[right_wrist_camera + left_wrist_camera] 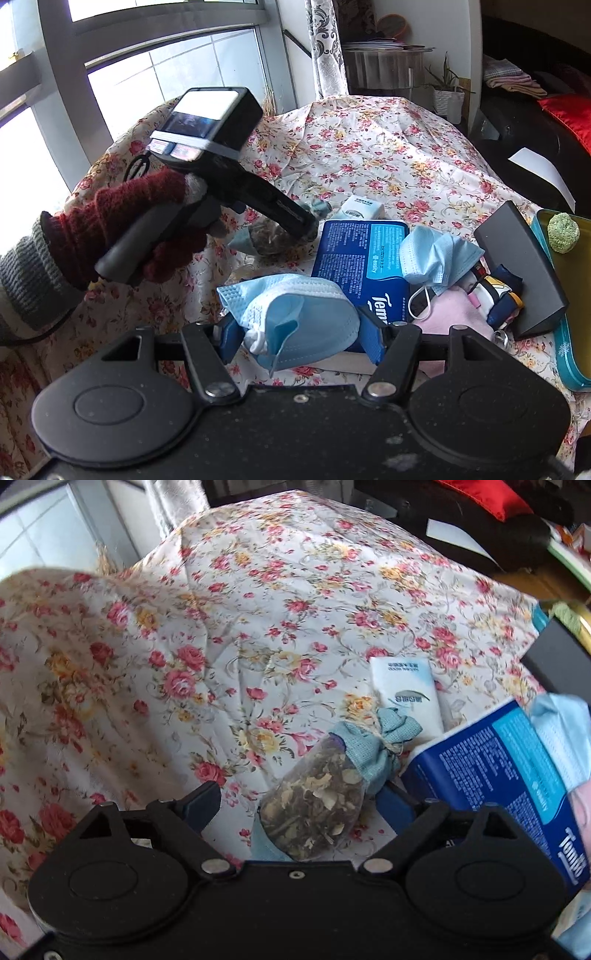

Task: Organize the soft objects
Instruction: 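Close the left tool on the mesh bag of dried herbs and lift it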

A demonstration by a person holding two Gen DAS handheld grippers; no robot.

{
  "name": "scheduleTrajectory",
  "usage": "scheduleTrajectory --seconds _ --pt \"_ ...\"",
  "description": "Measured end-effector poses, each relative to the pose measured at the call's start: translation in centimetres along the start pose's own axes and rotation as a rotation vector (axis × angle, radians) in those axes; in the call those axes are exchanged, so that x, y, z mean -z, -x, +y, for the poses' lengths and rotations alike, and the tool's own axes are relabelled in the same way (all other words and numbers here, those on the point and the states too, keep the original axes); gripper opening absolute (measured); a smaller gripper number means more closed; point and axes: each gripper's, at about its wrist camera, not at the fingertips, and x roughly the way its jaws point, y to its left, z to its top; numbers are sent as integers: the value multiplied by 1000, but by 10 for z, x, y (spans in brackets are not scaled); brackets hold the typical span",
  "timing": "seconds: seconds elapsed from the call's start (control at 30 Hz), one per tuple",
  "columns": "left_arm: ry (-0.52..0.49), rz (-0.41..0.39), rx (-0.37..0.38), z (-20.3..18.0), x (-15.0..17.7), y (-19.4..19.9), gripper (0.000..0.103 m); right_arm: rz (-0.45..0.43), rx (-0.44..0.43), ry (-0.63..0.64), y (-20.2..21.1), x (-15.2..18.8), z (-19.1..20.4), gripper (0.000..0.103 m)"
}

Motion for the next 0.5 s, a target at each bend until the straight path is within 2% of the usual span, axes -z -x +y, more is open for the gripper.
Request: scheduleTrajectory --seconds 0.03,0.07,0.1,0.13,0.27,0.43,0.5 --pt "-26 -7 -11 -5 2 -1 89 -1 2 -1 0 0 0 64" --pt "-56 -11 -12 -9 3 0 80 -1 3 -1 0 0 0 64" --pt "-77 -14 4 -13 4 1 58 -2 4 -2 1 0 -1 64" --pt "-89 -9 34 -15 4 2 49 -4 4 -3 1 0 -1 64" --pt "-98 11 39 -15 3 6 42 -11 8 -10 4 0 -3 64" --pt "-3 118 79 0 -10 18 38 -9 -4 -29 1 -2 -5 64" --pt "14 155 117 4 -12 22 38 -5 -5 -30 -1 -2 -5 64"
